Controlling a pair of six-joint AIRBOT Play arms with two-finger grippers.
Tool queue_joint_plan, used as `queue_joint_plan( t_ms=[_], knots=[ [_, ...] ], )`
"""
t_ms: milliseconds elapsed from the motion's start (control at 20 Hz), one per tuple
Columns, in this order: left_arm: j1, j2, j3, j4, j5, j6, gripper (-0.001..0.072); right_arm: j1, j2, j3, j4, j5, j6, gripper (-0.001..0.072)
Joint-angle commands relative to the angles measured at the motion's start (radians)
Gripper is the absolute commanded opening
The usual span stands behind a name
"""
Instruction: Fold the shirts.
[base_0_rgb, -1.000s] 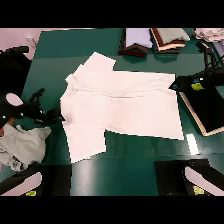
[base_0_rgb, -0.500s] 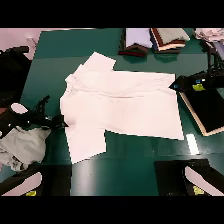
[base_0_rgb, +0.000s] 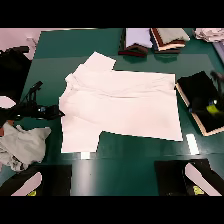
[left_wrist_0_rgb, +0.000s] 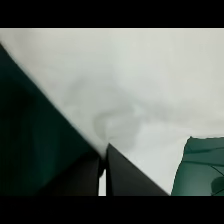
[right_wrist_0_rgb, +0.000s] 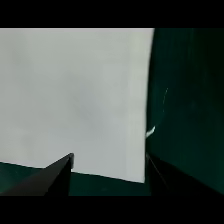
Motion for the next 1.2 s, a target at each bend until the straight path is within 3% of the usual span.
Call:
queue_joint_plan(
  t_ms=[0, 200, 350, 400, 500, 600, 850, 1150],
  knots=[
    [0.0, 0.015, 0.011, 0.01, -0.002, 0.003, 0.0024, -0.188, -0.008, -0.211, -0.018, -0.002, -0.042, 0.0542],
    [0.0, 0.015, 0.011, 0.009, -0.004, 0.002, 0.0024, -0.228, -0.11, -0.333, 0.071, -0.048, -0.09, 0.0445],
    [0.0, 0.015, 0.011, 0.009, -0.003, -0.002, 0.0024, -0.152, -0.159, -0.349, 0.125, -0.098, -0.097, 0.0424],
    [0.0, 0.015, 0.011, 0.008, -0.003, -0.002, 0.0024, -0.118, -0.164, -0.341, 0.138, -0.111, -0.097, 0.038],
    [0.0, 0.015, 0.011, 0.008, -0.005, -0.001, 0.0024, -0.03, -0.151, -0.312, 0.138, -0.128, -0.097, 0.0162],
    [0.0, 0.027, 0.019, 0.01, 0.006, -0.007, 0.0023, 0.053, -0.113, -0.27, 0.137, -0.129, -0.097, 0.0015],
    [0.0, 0.172, 0.27, 0.015, -0.02, -0.055, 0.0023, 0.198, 0.074, 0.014, 0.139, -0.133, -0.096, 0.0015],
    [0.0, 0.272, 0.945, 0.015, -0.071, -0.09, 0.0024, 0.204, 0.257, 0.603, 0.135, -0.248, -0.085, 0.0015]
  ],
)
